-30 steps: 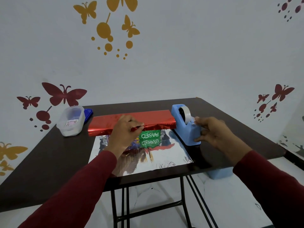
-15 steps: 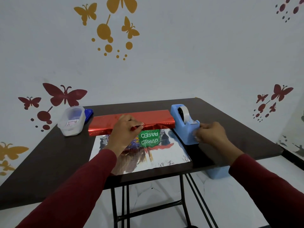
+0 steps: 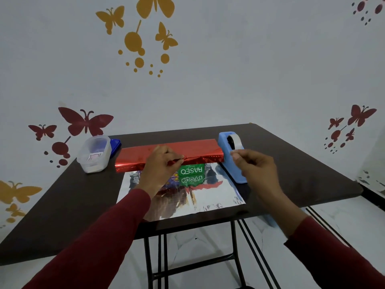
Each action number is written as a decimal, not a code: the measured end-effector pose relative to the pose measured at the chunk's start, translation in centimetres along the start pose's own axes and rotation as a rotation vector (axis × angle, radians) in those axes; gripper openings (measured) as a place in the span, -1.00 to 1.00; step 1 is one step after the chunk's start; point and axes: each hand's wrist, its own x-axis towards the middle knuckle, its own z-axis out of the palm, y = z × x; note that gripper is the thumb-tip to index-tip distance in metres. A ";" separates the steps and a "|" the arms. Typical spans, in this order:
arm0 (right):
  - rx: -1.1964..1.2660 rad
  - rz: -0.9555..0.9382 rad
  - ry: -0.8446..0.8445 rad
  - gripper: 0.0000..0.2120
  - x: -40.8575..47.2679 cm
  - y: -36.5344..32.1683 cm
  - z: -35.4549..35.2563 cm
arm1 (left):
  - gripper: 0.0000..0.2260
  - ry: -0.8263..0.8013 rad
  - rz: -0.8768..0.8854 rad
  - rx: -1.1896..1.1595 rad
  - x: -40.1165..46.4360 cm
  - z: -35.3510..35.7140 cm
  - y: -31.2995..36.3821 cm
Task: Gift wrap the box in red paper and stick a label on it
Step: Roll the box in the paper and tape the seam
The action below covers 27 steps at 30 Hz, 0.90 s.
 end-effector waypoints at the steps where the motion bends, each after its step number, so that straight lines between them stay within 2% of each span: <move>1: 0.023 0.018 -0.042 -0.91 -0.2 0.1 1.1 | -0.87 0.000 0.000 -0.006 0.0 0.0 0.1; 5: -0.039 0.029 -0.142 -0.90 -0.4 0.9 5.5 | -0.89 0.001 0.001 -0.021 0.1 0.1 -0.1; 9: -0.107 0.032 -0.084 -0.85 0.2 1.5 8.5 | -0.88 0.003 0.020 -0.008 0.1 0.0 -0.2; 12: -0.119 0.091 -0.091 -0.64 0.5 1.5 9.3 | -0.86 -0.001 0.021 -0.006 0.1 0.1 -0.2; 13: -0.117 0.116 -0.098 -0.62 0.7 1.5 9.5 | -0.86 -0.002 0.021 -0.005 0.1 0.0 -0.3; 16: -0.153 0.143 -0.099 -0.91 1.1 2.1 9.8 | -0.85 -0.004 0.024 -0.010 0.1 0.0 -0.4; 23: -0.021 0.408 -0.071 -0.87 1.9 2.2 10.6 | -0.84 0.018 0.035 -0.018 0.0 0.0 -0.3; 27: -0.064 0.456 -0.044 -0.91 2.1 2.1 11.1 | -0.85 0.009 0.030 -0.030 0.0 -0.1 -0.2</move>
